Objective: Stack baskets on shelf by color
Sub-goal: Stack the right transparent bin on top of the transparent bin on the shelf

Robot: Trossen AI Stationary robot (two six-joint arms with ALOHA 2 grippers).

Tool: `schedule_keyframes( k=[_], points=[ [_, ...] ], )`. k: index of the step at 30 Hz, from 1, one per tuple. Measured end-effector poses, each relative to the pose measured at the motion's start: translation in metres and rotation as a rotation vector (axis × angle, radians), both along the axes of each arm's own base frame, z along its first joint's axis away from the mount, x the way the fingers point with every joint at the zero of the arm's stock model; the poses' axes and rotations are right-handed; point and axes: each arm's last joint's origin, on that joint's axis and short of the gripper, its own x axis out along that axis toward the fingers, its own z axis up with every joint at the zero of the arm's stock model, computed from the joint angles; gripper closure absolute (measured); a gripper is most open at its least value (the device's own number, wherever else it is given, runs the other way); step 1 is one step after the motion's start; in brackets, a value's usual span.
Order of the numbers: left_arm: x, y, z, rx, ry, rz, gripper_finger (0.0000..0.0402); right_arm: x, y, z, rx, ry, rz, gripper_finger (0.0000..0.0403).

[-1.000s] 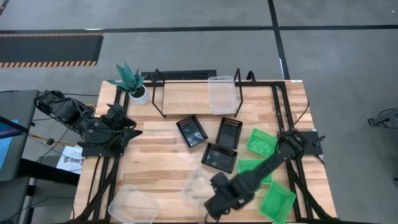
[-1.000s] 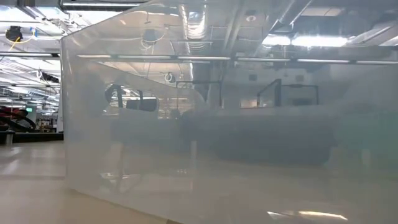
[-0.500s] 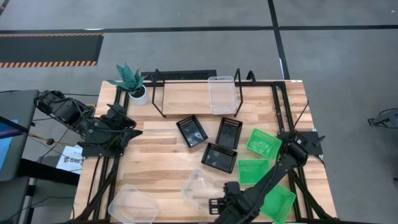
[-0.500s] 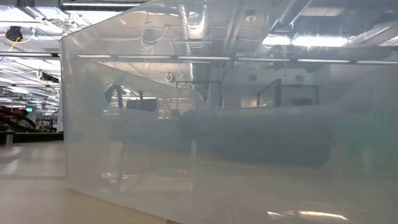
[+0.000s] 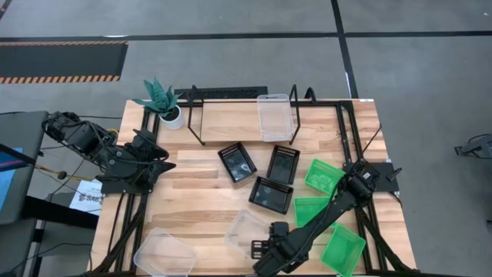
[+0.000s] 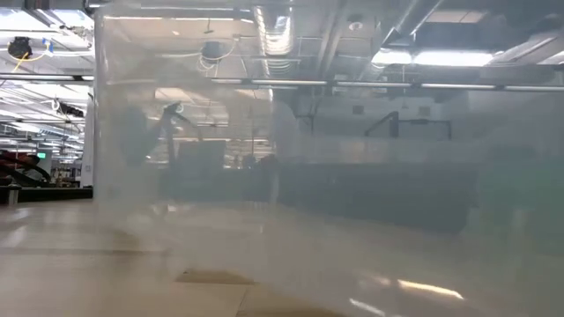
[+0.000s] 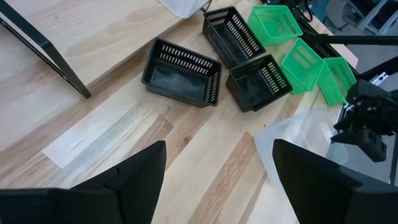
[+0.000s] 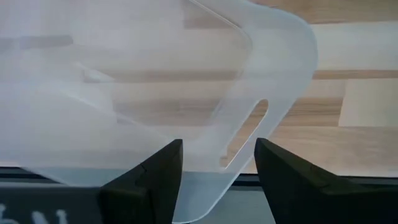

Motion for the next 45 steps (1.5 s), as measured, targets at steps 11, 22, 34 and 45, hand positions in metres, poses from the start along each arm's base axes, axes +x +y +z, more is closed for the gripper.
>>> schedule_keyframes(
  k=[11,22,34,45],
  points=[
    [0.000,0.000,0.000,0.005,-0.002,0.004,0.0118,-0.005,0.004,0.020,0.013,-0.032,-0.005,0.0178],
    [0.000,0.000,0.000,0.005,-0.003,0.005,0.0118,-0.003,-0.001,0.008,0.001,0.041,-0.021,0.0178],
    [0.000,0.000,0.000,0.006,-0.003,0.005,0.0118,0.005,-0.007,-0.025,0.022,0.043,-0.040,0.0178],
    [0.000,0.000,0.000,0.006,-0.003,0.004,0.0118,0.003,-0.014,-0.050,0.045,0.102,-0.049,0.0186]
  ],
)
